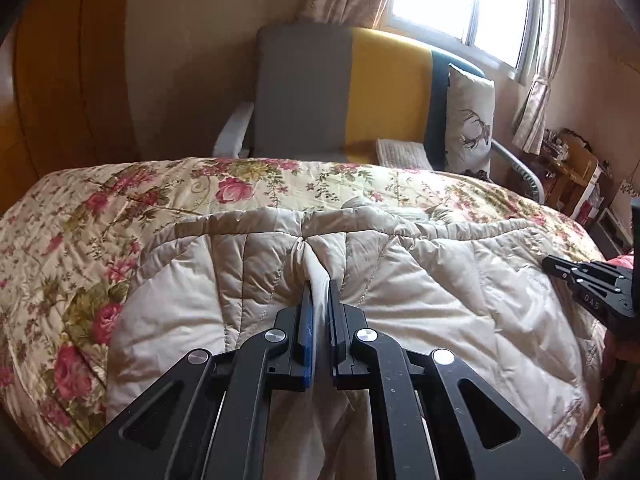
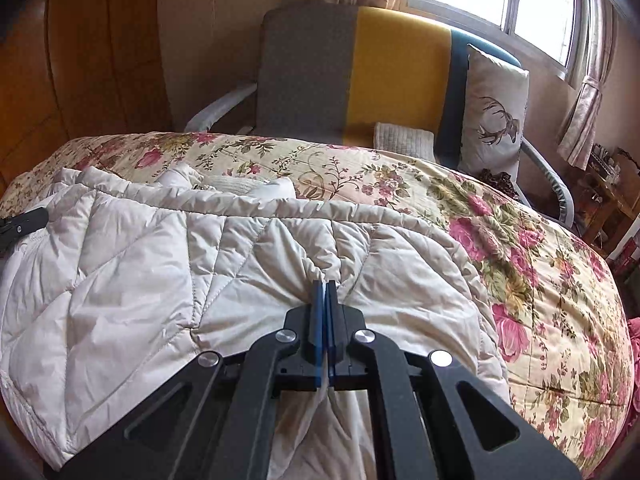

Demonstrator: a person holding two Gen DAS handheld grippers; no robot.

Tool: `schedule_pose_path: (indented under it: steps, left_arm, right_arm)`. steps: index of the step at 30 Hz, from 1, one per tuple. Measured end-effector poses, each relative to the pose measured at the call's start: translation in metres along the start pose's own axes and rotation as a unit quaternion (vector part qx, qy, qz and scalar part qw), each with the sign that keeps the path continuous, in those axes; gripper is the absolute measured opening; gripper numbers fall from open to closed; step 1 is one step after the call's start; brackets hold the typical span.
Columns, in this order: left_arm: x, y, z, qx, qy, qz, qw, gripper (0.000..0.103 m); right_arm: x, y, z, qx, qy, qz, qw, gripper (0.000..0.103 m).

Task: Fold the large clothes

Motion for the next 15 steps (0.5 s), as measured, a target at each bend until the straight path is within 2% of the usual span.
schedule_pose_path:
  steps: [2,3,6,12,14,15]
  left_arm:
    - [-0.011,0.010,-0.027,0.000,0.032,0.010,0.9994,0.005]
    - [-0.016,0.014,-0.036,-0.006,0.039,0.018,0.9990,0.008]
    - [-0.026,0.021,-0.051,-0.021,0.034,0.032,0.9987,0.017]
    - [-0.034,0.022,-0.051,-0.039,0.005,0.042,0.9984,0.019]
    - [-0.034,0.021,-0.046,-0.037,0.016,0.044,0.9982,0.019]
    - [-0.033,0.020,-0.044,-0.031,0.025,0.044,0.9982,0.025]
  right_arm:
    - [0.001,0.003,-0.016,0.005,0.010,0.003,1.000,0.001]
    - [-0.001,0.003,-0.025,0.010,0.014,-0.002,1.000,0.002]
    - [-0.012,0.000,-0.052,0.017,0.030,-0.025,0.999,0.002]
    - [-0.020,-0.007,-0.063,0.059,0.010,-0.071,0.996,0.002]
    - [-0.021,-0.009,-0.062,0.072,0.005,-0.085,0.994,0.002]
    - [-0.022,-0.010,-0.062,0.076,0.004,-0.090,0.993,0.002]
Point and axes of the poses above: each gripper's, at about its wrist camera, not at the fingertips, and z roughly against the way its jaws point, y to its left, x to its top, the point moved 9 cm from there along -z, roughly the way its jaws point, and after that the axes turned 8 degrees about -x, right-handed, at the moved point
